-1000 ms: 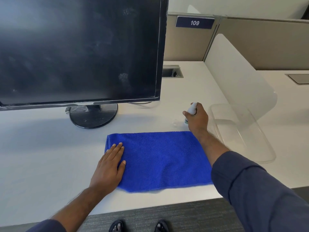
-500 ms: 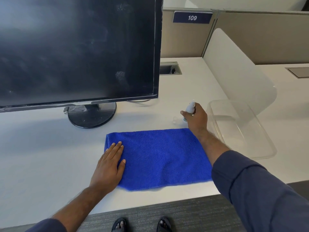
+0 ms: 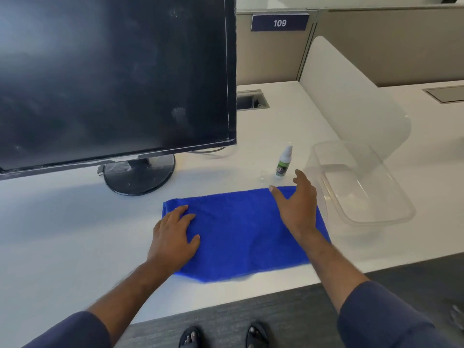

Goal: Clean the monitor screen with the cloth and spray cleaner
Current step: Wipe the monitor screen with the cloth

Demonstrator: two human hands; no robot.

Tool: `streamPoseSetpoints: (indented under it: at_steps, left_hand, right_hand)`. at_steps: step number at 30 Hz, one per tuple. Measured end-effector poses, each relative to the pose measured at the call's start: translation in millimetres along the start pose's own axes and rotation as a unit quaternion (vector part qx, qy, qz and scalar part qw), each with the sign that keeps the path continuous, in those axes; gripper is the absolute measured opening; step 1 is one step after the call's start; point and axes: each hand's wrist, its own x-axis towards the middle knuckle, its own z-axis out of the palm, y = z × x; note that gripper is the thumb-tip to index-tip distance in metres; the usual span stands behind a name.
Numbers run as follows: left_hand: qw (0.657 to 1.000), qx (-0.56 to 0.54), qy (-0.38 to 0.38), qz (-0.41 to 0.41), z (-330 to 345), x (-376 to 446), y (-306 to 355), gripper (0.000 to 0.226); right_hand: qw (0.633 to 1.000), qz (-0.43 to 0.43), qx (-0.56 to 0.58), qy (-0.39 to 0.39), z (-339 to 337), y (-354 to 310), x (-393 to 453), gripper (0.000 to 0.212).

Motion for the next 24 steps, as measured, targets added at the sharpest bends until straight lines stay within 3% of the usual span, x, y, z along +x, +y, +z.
streamPoseSetpoints:
  at_steps: [2, 4, 8, 11, 13, 15, 18, 21, 24]
  left_hand:
    - [1.0, -0.016, 0.005, 0.016, -8, 10, 10, 0.057]
    - [0.998, -0.04, 0.017, 0.044, -16, 22, 23, 0.053]
    - [0.993, -0.038, -0.011, 0.109, -24, 52, 53, 0.047]
    - [0.988, -0.016, -0.056, 0.142, -20, 72, 72, 0.047]
    - [0.985, -0.007, -0.077, 0.153, -15, 84, 81, 0.054]
    - [0.985, 0.001, -0.099, 0.139, -11, 93, 87, 0.067]
    - [0.986, 0.072, -0.109, 0.1, -4, 102, 92, 0.077]
    - [0.984, 0.121, -0.097, 0.084, -1, 105, 93, 0.054]
    - [0.981, 0.109, -0.135, 0.086, -5, 105, 93, 0.032]
  right_hand:
    - [0.999, -0.002, -0.01, 0.047, -2, -1, -22, 0.048]
    - [0.999, 0.04, 0.003, 0.035, -1, 0, -41, 0.027]
    - [0.994, 0.108, 0.011, -0.02, 2, 9, -76, 0.014]
    - [0.993, 0.113, 0.003, -0.036, 3, 12, -96, 0.02]
    - [0.988, 0.131, -0.034, -0.076, 3, 15, -106, 0.037]
    - [0.976, 0.168, -0.074, -0.12, 2, 17, -114, 0.051]
    - [0.962, 0.217, -0.094, -0.135, -2, 19, -121, 0.051]
    - [0.957, 0.226, -0.094, -0.155, -5, 18, -123, 0.052]
    - [0.953, 0.217, -0.095, -0.189, -8, 15, -124, 0.052]
